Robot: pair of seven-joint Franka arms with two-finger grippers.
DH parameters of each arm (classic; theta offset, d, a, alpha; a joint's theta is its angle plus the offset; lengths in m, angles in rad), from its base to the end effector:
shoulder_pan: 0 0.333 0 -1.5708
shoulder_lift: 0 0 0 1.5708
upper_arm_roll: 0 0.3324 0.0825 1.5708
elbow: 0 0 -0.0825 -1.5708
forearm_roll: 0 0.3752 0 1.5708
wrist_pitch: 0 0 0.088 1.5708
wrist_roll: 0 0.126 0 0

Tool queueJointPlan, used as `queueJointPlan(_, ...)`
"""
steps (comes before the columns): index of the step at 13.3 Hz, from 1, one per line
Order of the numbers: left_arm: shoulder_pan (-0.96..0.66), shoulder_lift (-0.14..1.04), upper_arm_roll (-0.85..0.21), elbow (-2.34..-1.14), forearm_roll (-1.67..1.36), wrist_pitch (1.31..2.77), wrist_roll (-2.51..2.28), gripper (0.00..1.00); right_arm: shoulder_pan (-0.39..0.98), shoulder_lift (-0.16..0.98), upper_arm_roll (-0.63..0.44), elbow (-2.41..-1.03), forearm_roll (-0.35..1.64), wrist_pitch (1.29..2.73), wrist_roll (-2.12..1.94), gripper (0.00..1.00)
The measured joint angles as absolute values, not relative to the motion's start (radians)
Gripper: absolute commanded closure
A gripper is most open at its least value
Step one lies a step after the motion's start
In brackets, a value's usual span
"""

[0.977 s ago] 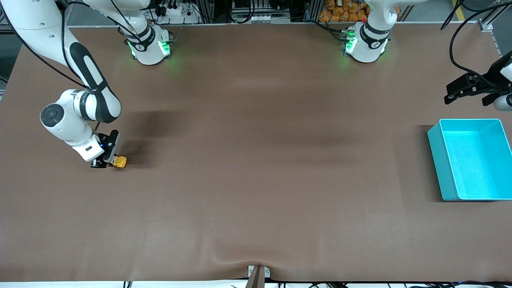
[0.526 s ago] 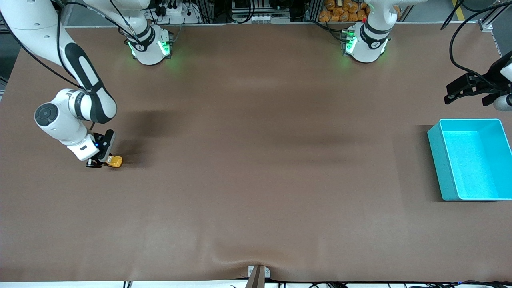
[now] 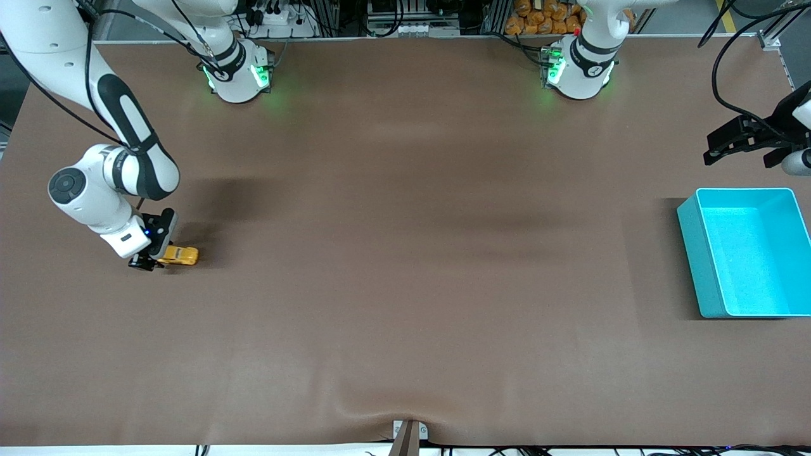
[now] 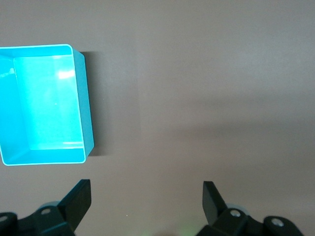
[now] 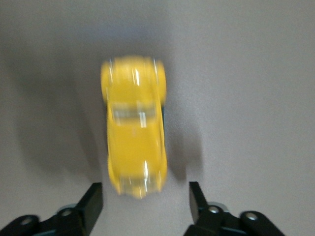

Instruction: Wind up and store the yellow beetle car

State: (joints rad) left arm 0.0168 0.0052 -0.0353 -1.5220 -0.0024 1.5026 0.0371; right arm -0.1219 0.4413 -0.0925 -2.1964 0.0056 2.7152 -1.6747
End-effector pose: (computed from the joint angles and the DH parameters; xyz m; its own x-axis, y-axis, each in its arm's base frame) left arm 0.5403 -0.0103 0.6356 0.9981 -0.0557 -0.0245 -0.0557 -0.9984 0.0035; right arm 0.5546 -0.1215 0.1918 0.1065 0.9933 -0.0448 0.9919 -0.1030 0.0750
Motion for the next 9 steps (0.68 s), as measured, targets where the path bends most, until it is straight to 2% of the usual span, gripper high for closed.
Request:
queueJointPlan(4,0.018,0.005,-0.035,-1.522,-0.002,1.503,0.037,0.00,-0.124,0.444,-0.095,-2.060,0.006,2.469,-1.675,0.00)
queueJointPlan(9,0.022,0.005,-0.035,-1.522,-0.002,1.503,0.037,0.00,-0.140,0.445,-0.096,-2.047,0.006,2.447,-1.675,0.00)
